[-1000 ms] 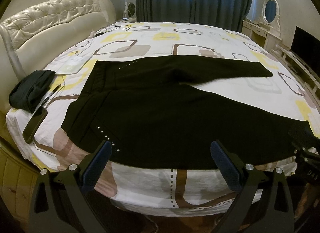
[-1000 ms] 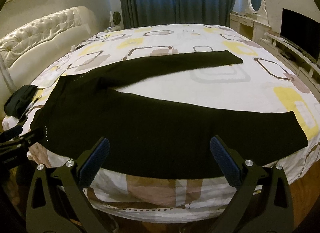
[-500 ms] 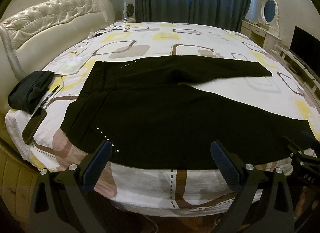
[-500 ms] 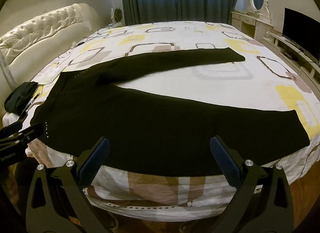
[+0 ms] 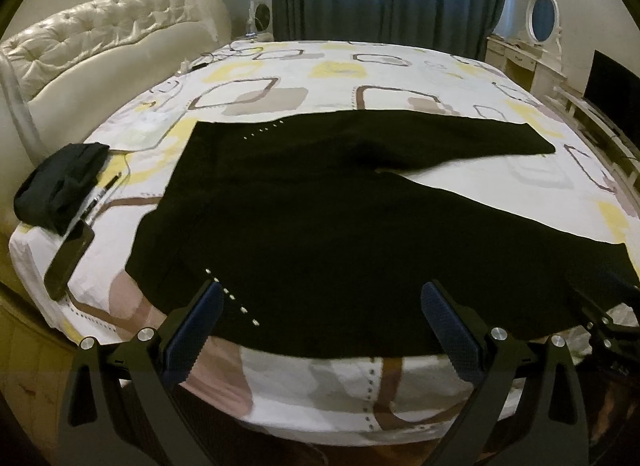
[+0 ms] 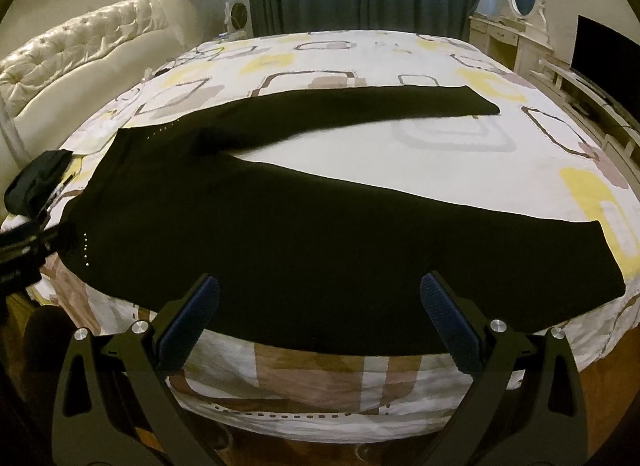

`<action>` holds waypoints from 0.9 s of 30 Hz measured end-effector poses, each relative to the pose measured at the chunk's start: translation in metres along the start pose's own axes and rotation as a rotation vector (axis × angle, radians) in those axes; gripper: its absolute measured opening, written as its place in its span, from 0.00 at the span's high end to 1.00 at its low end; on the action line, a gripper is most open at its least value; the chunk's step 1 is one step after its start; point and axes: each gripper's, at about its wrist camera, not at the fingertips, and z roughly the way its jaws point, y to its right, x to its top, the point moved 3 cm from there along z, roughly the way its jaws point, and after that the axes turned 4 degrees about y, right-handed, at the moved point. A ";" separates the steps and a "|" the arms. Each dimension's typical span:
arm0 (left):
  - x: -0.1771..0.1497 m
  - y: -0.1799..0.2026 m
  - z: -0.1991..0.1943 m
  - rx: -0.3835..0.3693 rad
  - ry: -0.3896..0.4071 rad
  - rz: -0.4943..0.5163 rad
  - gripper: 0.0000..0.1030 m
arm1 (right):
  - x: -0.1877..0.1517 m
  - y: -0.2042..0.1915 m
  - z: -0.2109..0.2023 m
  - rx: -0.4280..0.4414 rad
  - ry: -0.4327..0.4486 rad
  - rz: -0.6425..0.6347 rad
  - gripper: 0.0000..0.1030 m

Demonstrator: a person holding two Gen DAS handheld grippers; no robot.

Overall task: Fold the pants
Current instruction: 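Grasp the waistband of the black pants with the left gripper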

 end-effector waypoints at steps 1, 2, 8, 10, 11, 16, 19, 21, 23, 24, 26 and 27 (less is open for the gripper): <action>0.002 -0.003 0.002 0.003 0.006 0.004 0.04 | 0.000 -0.001 0.001 0.000 -0.003 -0.003 0.02; 0.004 -0.005 0.003 0.003 0.009 0.007 0.04 | 0.001 -0.003 0.004 0.001 -0.008 -0.007 0.02; 0.030 -0.034 0.025 -0.019 0.009 0.016 0.04 | 0.005 -0.012 0.015 0.004 -0.033 -0.027 0.02; 0.045 -0.048 0.035 -0.023 0.011 0.041 0.04 | 0.007 -0.017 0.020 0.007 -0.044 -0.040 0.02; 0.052 -0.056 0.039 -0.017 0.013 0.051 0.04 | 0.007 -0.020 0.022 0.008 -0.047 -0.044 0.02; 0.094 -0.108 0.083 0.049 0.004 0.053 0.04 | 0.012 -0.036 0.034 0.036 -0.075 -0.070 0.02; 0.121 -0.141 0.120 0.100 -0.007 0.052 0.04 | 0.014 -0.045 0.041 0.047 -0.090 -0.089 0.02; 0.135 -0.158 0.148 0.086 -0.047 0.038 0.04 | 0.016 -0.050 0.046 0.055 -0.103 -0.099 0.02; 0.146 -0.174 0.177 0.059 -0.086 0.012 0.04 | 0.017 -0.054 0.051 0.061 -0.113 -0.103 0.02; 0.151 -0.184 0.198 0.039 -0.123 -0.011 0.04 | 0.018 -0.055 0.054 0.066 -0.121 -0.105 0.02; 0.157 -0.194 0.225 0.010 -0.149 -0.039 0.04 | 0.019 -0.057 0.060 0.072 -0.133 -0.108 0.02; 0.157 -0.198 0.235 -0.005 -0.159 -0.049 0.04 | 0.020 -0.058 0.063 0.075 -0.140 -0.110 0.02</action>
